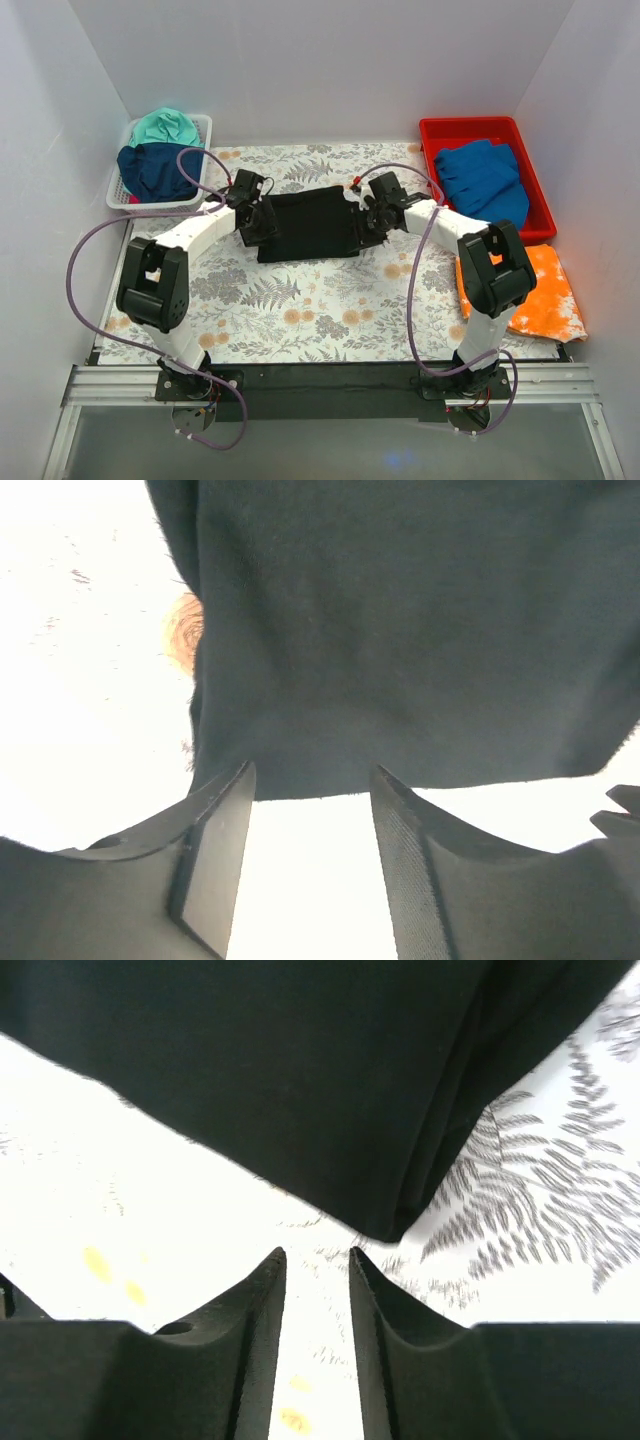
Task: Fold and stack the t-shirts
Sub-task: Fold the tshirt, then neatly place the folded tshirt to the corner
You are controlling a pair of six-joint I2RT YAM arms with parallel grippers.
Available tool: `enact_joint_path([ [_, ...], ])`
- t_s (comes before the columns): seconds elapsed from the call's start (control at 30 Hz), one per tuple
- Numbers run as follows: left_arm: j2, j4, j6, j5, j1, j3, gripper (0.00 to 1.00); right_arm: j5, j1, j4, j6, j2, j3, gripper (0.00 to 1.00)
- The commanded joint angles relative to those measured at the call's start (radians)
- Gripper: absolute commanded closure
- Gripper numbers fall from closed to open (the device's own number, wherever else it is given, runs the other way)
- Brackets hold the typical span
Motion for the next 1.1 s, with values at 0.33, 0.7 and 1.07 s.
enact_joint_path([
  [0.33, 0.008, 0.048, 0.008, 0.041, 0.109, 0.032, 0.44, 0.022, 0.006, -0.047, -0.026, -0.145, 0.088, 0.59],
  [0.7, 0.150, 0.223, -0.020, 0.351, 0.223, -0.026, 0.41, 0.051, 0.006, -0.059, -0.029, -0.160, 0.067, 0.59],
  [1.07, 0.264, 0.275, -0.035, 0.526, 0.232, -0.061, 0.67, 0.083, 0.006, -0.068, -0.021, -0.158, 0.057, 0.59],
])
